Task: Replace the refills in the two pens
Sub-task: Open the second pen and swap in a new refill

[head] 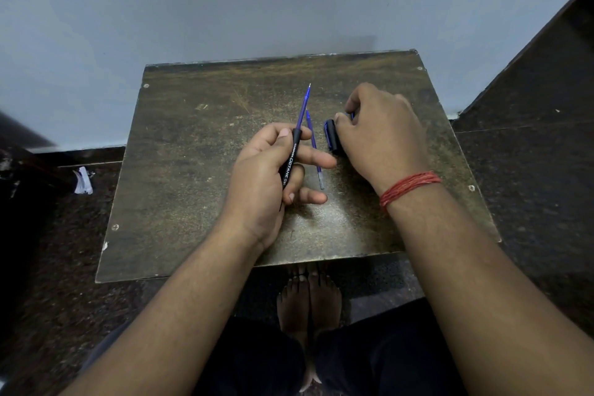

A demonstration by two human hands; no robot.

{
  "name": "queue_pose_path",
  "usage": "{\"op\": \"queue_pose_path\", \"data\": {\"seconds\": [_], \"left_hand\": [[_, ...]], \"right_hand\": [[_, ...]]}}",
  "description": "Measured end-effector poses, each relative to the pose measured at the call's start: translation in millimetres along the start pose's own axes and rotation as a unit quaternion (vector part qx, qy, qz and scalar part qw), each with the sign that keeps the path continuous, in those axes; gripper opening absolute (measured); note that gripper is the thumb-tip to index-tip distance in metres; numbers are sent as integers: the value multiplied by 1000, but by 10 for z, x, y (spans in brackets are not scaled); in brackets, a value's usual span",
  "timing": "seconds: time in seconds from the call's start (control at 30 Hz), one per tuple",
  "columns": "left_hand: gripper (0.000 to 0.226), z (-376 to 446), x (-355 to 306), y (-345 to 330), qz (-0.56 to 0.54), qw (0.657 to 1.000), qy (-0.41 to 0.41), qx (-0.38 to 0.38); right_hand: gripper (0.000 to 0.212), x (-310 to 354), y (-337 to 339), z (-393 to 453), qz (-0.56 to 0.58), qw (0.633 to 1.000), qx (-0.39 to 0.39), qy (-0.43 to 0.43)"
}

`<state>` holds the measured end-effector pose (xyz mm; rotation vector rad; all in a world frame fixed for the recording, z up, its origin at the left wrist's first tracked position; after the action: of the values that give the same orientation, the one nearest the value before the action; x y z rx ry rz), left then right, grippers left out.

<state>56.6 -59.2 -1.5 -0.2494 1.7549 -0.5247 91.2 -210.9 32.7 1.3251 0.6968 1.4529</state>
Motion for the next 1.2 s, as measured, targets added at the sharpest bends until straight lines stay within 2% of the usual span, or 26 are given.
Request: {"op": "queue_pose_path", "data": {"seconds": [0.07, 0.23, 0.47, 0.57, 0.8, 0.9, 1.03, 1.2], "left_hand": [[22, 2, -1, 6, 0, 1000, -1, 0], [22, 4, -15, 18, 6, 1000, -1, -6], [24, 20, -14, 38, 23, 999, -5, -33], [24, 14, -13, 30, 29, 999, -6, -24], [24, 10, 5, -1, 36, 999, 6, -7], [24, -2, 16, -16, 40, 999, 14, 0], [24, -14, 30, -47, 50, 999, 21, 7], [24, -16, 43, -55, 63, 998, 23, 6]], "right_hand": [[11, -11, 21, 11, 19, 1000, -5, -5], [13, -1, 114, 3, 204, 978, -21, -43], [23, 293, -4, -139, 272, 957, 99, -16], [24, 316, -55, -185, 358, 922, 142, -51], [21, 253, -134, -154, 386, 907, 159, -62], [20, 215, -148, -134, 434, 885, 144, -83], [17, 66, -106, -81, 491, 856, 78, -140], [17, -158, -40, 15, 595, 780, 9, -196]]}}
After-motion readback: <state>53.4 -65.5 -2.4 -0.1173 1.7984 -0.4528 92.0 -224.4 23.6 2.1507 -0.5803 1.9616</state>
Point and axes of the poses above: each hand's wrist, its own z-axis towards the middle knuckle, its own y-axis out of the back of the hand, x = y × z, the point moved 6 cm from there along z, towards the middle knuckle, and after that the axes turned 4 degrees about -z, right-handed, at the moved point
